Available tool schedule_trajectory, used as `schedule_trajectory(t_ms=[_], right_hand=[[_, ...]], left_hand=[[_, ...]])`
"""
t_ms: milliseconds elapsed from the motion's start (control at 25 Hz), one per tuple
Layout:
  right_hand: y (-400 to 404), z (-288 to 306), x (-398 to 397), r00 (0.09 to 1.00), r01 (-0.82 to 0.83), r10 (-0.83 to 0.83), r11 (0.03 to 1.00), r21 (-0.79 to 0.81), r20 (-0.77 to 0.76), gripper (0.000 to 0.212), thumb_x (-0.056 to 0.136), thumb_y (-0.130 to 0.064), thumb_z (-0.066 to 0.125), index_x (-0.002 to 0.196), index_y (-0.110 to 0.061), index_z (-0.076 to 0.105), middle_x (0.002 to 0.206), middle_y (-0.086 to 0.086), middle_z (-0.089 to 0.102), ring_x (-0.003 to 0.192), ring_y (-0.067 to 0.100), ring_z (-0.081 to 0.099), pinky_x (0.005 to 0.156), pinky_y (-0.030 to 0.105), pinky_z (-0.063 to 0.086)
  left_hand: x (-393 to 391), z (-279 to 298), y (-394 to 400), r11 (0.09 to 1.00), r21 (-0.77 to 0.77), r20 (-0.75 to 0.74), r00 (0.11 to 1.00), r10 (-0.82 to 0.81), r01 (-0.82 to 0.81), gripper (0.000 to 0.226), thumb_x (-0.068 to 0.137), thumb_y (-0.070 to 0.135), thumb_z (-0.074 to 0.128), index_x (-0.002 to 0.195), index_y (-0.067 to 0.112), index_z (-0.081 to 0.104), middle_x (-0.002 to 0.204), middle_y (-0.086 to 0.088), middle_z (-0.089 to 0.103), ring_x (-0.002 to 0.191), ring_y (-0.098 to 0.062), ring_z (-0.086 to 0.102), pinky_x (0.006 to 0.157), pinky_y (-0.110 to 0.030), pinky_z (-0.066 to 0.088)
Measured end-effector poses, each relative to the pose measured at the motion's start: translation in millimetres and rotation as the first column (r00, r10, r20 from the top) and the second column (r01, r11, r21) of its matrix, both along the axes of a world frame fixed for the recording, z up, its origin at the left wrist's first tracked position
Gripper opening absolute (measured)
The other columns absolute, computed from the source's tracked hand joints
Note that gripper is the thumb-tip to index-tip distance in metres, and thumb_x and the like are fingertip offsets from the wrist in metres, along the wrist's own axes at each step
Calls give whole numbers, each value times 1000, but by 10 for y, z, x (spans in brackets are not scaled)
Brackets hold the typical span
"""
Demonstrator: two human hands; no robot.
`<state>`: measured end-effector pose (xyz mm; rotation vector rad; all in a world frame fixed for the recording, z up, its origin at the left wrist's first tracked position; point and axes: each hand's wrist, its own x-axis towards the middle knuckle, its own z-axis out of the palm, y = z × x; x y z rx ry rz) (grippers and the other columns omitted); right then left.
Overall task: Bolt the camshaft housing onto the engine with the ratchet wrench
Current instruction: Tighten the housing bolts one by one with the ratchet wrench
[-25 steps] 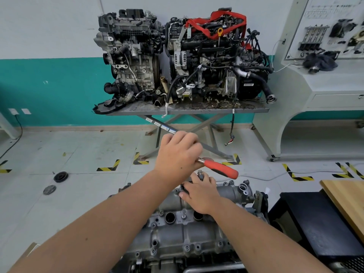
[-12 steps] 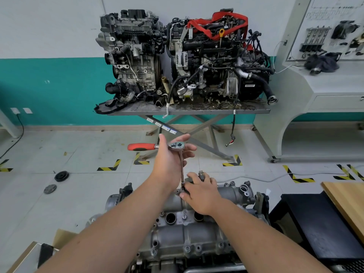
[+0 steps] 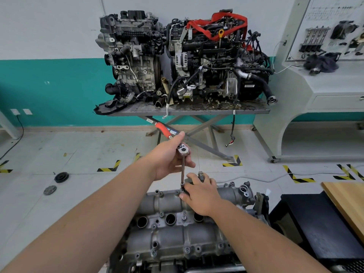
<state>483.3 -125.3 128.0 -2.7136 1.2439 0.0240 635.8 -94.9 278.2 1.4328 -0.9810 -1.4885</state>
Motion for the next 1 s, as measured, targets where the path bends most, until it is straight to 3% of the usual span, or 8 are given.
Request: schedule_trajectory(t_ms=[160,280,400,520,640,720,880,1000], right_hand=[[-3,18,3,1000,1,-1,1000,26,-5,51,98,-63,31,133,-31,52,157,-9,17,140,42,15,109,56,18],[-1,21,-7,1000,-2,2,1000,25,-2,50,98,-62,31,133,-32,51,156,-9,18,140,42,16,109,56,18],[2,23,-1,1000,-1,1,1000,30,-6,50,98,-62,31,132,-32,52,156,-9,18,139,41,16,109,56,18],[5,24,2,1000,5,-4,1000,18,-7,49,98,-62,32,130,-30,53,156,-9,19,138,40,18,107,55,19],[25,25,7,1000,4,-4,1000,-25,-8,48,98,-62,33,128,-31,54,151,-7,22,135,40,21,105,53,21],[33,21,7,1000,7,-7,999,-36,-6,47,98,-62,33,128,-31,54,151,-7,23,135,40,21,106,53,21],[32,42,-3,1000,1,-1,1000,-22,1,46,98,-61,33,128,-31,53,156,-6,22,136,39,25,107,52,22],[28,52,-12,999,3,-3,1000,-5,32,46,98,-60,35,129,-30,51,154,-4,26,138,40,24,108,53,23]], left_hand=[[53,320,-56,983,87,489,853,-185,164,34,100,43,46,86,15,60,75,0,75,81,-13,74,82,-38,46],[-9,514,-80,944,42,837,505,-212,326,28,100,32,50,81,16,62,71,4,73,53,0,61,60,-26,45],[-148,557,-70,877,64,998,-28,-57,477,25,99,41,49,86,20,53,73,7,55,64,-12,56,53,-28,37],[-303,361,4,810,-67,947,-218,235,583,22,97,40,53,86,22,49,74,6,50,76,-23,57,64,-31,39],[-276,35,90,505,-437,672,-103,734,744,24,77,19,75,61,20,58,62,5,53,65,-23,55,60,-31,34],[-238,-108,62,402,-661,560,60,826,634,27,83,30,70,58,20,63,68,5,58,71,-25,58,62,-34,38],[-310,-233,17,500,-801,569,161,806,328,54,88,60,48,63,15,59,84,1,59,82,-25,52,69,-36,38],[-380,-339,53,618,-784,481,693,537,65,39,93,59,44,90,23,58,99,4,59,90,-15,56,77,-30,45]])
